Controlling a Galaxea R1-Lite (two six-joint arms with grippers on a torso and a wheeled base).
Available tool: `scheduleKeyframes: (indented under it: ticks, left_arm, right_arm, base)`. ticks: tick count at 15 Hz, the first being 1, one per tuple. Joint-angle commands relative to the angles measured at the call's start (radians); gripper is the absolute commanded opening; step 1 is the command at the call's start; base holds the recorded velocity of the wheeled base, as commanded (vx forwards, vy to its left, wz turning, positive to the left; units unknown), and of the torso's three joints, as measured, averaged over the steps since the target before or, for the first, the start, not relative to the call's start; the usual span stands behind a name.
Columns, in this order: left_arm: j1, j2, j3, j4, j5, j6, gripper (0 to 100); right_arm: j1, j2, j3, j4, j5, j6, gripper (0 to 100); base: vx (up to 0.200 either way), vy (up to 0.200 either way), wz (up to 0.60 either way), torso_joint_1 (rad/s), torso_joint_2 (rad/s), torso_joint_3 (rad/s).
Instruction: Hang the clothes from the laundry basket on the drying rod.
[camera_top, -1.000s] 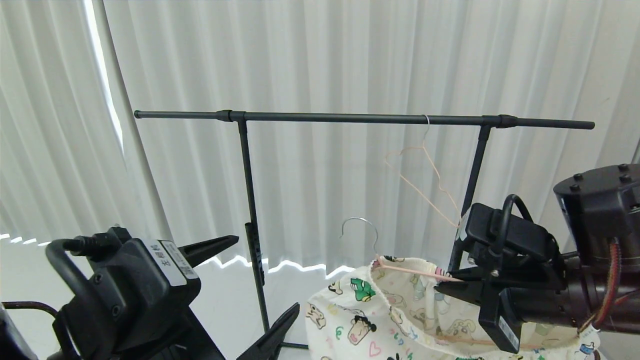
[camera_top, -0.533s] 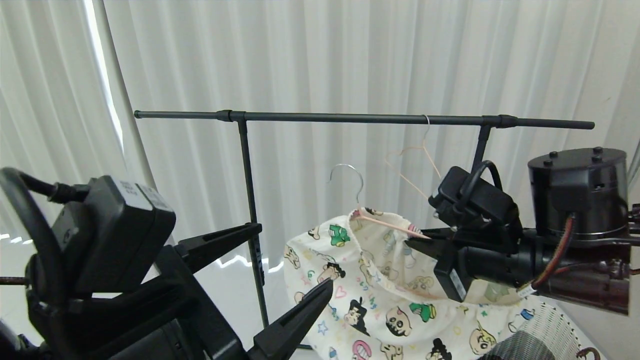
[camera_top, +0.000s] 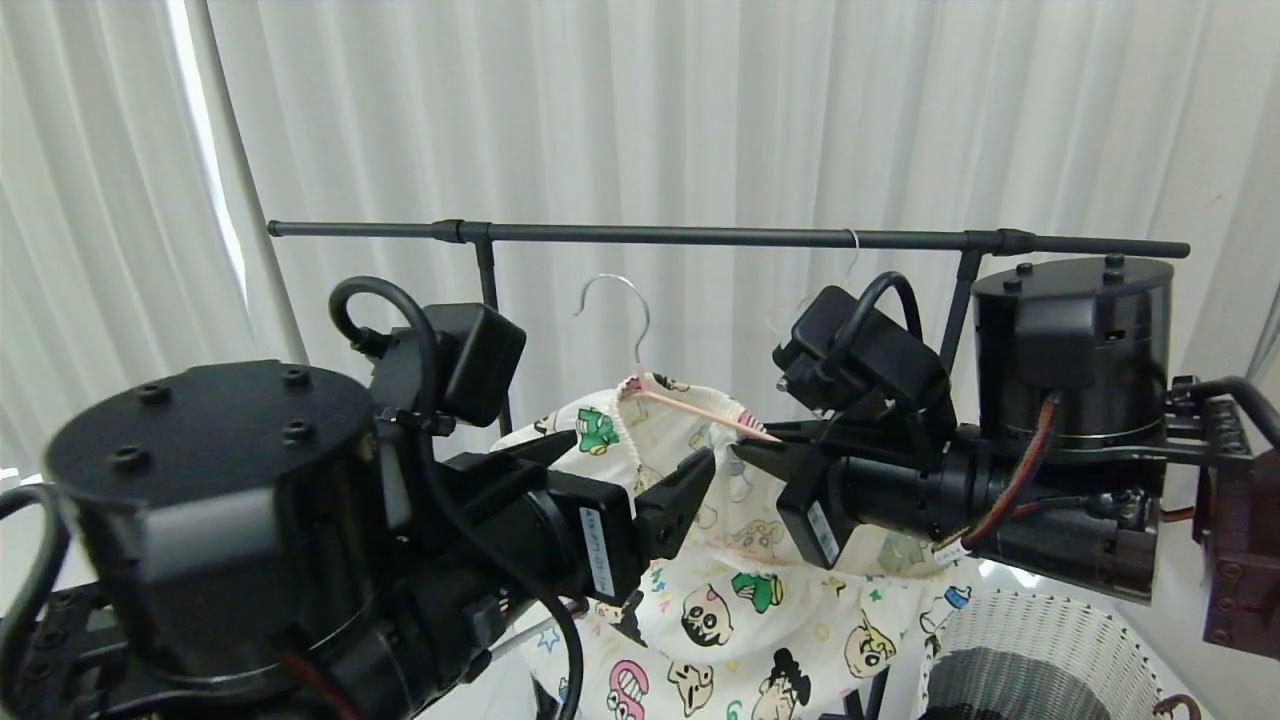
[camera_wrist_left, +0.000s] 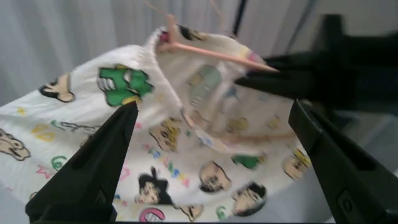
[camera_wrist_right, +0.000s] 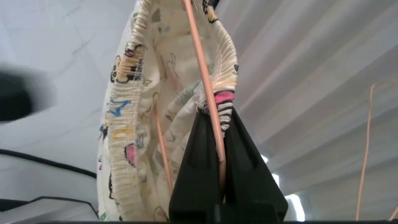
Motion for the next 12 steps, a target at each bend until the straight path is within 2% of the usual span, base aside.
scheduleKeyframes:
  ticks: [1,6,10,12]
  left_arm:
    - [0.023,0.055,-0.004,0.005,0.001,0.0,100]
    - [0.029,0.052,0.056,0.056,0.073,0.006,100]
    - [0.026,0.042,0.11,0.056,0.134,0.09,100]
    - [0.026,0.047,0.11,0.056,0.145,0.099,100]
  right_arm:
    - [0.021,-0.001,-0.002,-0.006,-0.007,0.0,0]
    - [0.026,0.0,0.001,-0.023,-0.01,0.002,0]
    - [0.021,0.002,0.006,-0.023,-0.057,0.012,0]
    - [0.023,0.002,0.006,-0.023,-0.057,0.012,0]
  base:
    - [0.0,0.0,0.0,0.0,0.0,0.0]
    - [0.0,0.0,0.0,0.0,0.0,0.0]
    - [0.0,0.0,0.0,0.0,0.0,0.0]
    - [0.0,0.0,0.0,0.0,0.0,0.0]
